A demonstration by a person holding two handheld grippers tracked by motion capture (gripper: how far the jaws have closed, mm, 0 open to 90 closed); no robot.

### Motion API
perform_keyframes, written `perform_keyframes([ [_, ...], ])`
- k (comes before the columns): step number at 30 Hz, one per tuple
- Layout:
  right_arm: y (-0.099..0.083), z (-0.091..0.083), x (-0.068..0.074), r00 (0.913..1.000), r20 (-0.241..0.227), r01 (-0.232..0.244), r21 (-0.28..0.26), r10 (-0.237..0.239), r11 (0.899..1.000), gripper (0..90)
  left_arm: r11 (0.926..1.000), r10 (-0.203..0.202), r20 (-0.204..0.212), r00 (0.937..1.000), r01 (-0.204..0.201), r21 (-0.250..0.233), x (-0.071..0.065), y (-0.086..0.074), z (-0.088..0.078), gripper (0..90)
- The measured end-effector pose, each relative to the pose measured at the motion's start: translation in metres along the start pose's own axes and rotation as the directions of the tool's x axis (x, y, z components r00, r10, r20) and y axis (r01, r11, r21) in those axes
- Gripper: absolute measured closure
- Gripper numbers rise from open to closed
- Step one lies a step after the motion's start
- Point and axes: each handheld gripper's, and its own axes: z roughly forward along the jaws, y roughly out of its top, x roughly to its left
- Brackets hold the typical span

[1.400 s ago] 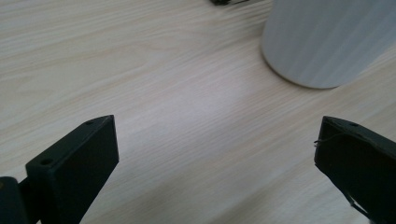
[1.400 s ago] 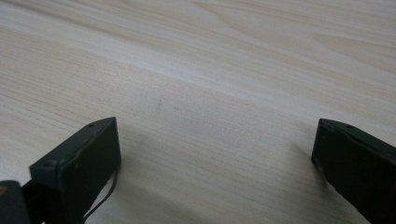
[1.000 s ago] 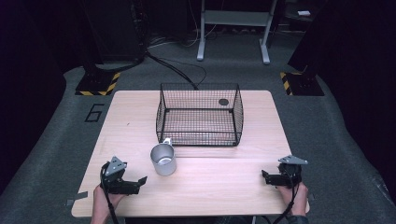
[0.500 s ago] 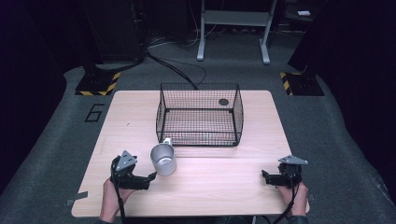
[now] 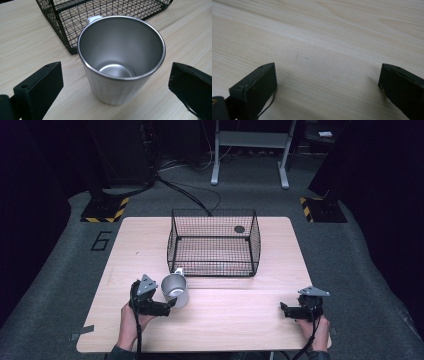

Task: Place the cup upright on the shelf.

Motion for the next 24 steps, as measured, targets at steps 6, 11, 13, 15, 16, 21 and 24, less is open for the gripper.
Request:
perform_keyframes([
  [6, 0.000, 0.000, 0.000, 1.0000, 0.000, 0.000, 0.000, 0.000, 1.000, 1.5, 0.9994, 0.029, -0.021, 0.9994, -0.028, 0.022, -0.005, 0.007, 0.010, 0.0],
  [11, 0.000, 0.000, 0.000, 1.0000, 0.000, 0.000, 0.000, 0.000, 1.000, 1.5, 0.9990, 0.028, -0.029, 0.9992, -0.027, 0.034, -0.006, 0.010, 0.016, 0.0],
  [13, 0.000, 0.000, 0.000, 1.0000, 0.000, 0.000, 0.000, 0.000, 1.000, 1.5, 0.9992, 0.025, -0.027, 0.9993, -0.025, 0.031, -0.005, 0.012, 0.020, 0.0],
  [15, 0.000, 0.000, 0.000, 1.0000, 0.000, 0.000, 0.000, 0.000, 1.000, 1.5, 0.9994, 0.022, -0.029, 0.9993, -0.022, 0.029, -0.005, 0.013, 0.021, 0.0],
  [16, 0.000, 0.000, 0.000, 1.0000, 0.000, 0.000, 0.000, 0.000, 1.000, 1.5, 0.9992, 0.021, -0.024, 0.9995, -0.020, 0.034, -0.006, 0.013, 0.023, 0.0],
  [21, 0.000, 0.000, 0.000, 1.0000, 0.000, 0.001, 0.000, -0.001, 1.000, 1.5, 0.9996, 0.012, -0.033, 0.9994, -0.011, 0.024, -0.008, 0.015, 0.029, 0.0],
  [24, 0.000, 0.000, 0.001, 0.9999, 0.000, -0.010, 0.003, 0.010, 1.000, 1.5, 0.9994, 0.013, -0.031, 0.9994, -0.012, 0.031, -0.009, 0.016, 0.033, 0.4],
])
